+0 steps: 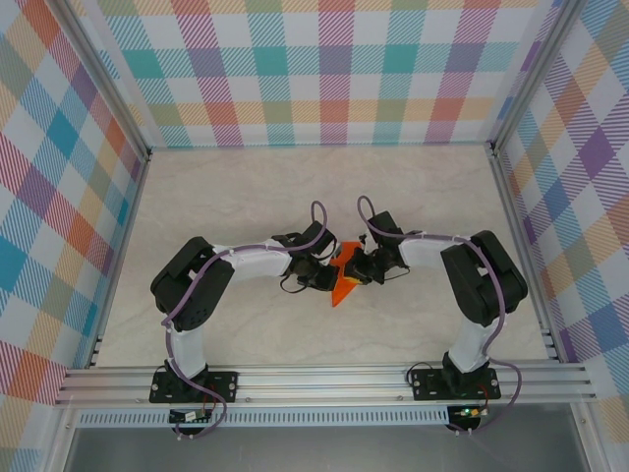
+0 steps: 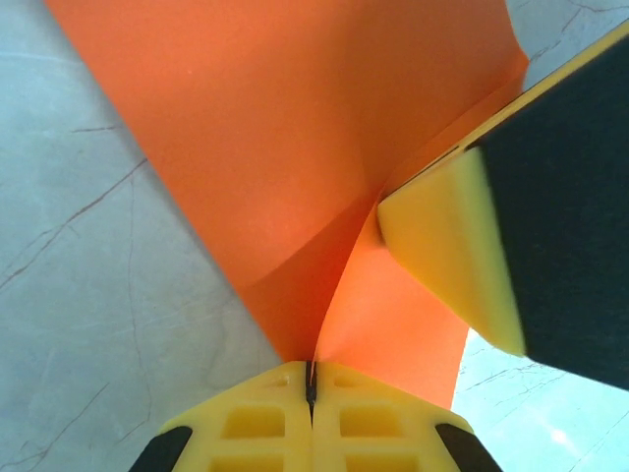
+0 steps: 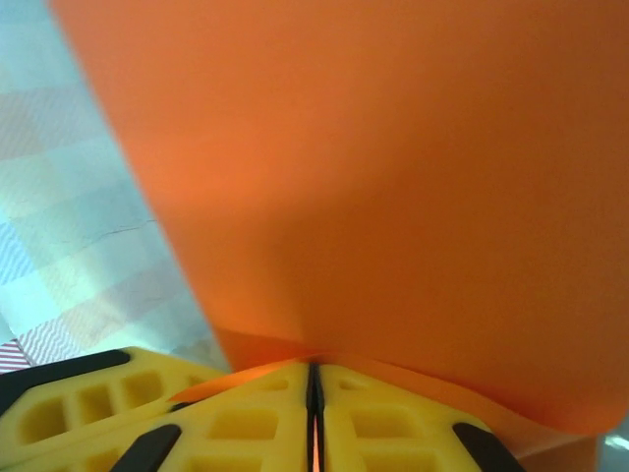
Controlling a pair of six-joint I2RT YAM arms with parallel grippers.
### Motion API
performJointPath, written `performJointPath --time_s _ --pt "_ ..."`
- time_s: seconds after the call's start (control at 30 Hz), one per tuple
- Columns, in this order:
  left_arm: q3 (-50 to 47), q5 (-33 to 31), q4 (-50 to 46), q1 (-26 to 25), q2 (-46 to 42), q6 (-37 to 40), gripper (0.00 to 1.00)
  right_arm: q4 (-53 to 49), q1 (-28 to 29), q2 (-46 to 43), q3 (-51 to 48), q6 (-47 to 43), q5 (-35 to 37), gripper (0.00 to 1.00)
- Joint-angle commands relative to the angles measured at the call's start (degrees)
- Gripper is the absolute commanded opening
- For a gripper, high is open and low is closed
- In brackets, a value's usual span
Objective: Fold a paper plane with a square sheet of paper (pick it up from the middle)
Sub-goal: Third fold the triangle at the center of the table.
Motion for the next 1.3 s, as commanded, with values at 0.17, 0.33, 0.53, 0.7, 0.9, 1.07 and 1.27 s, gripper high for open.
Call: performJointPath --time_s 0.17,0.33,0.53,0.7,0.9,1.07,1.27 --pt "-0.64 -0.56 -2.13 0.04 3.71 0.90 0.00 2.24 -1.94 -1.54 -2.64 0.62 -2.32 0.12" --pt "-0.57 -0.56 -2.21 -0.02 3.70 0.85 0.00 1.35 -3.66 -3.35 -1.53 -0.79 -3.37 0.13" --pt "-0.48 -0.47 -2.26 -0.02 4.05 0.89 0.00 0.10 -4.41 1.27 -2.03 -1.77 1.47 0.11" --pt "-0.57 -0.60 -2.65 0.06 3.96 0.93 0.00 -0.70 -4.41 1.59 -2.40 -1.71 1.73 0.10" --pt "-0.51 -0.57 -2.84 -0.01 3.88 1.04 0.00 -1.17 -5.75 -4.13 -0.45 -1.39 -1.18 0.11" --pt "-0.22 -0.65 -2.93 -0.01 4.30 1.20 0.00 -2.80 -6.74 -1.97 0.47 -2.67 1.28 0.09" --pt "-0.19 -0.58 -3.00 -0.02 4.23 1.23 0.00 -0.83 -6.87 1.43 -2.38 -1.97 2.73 0.06"
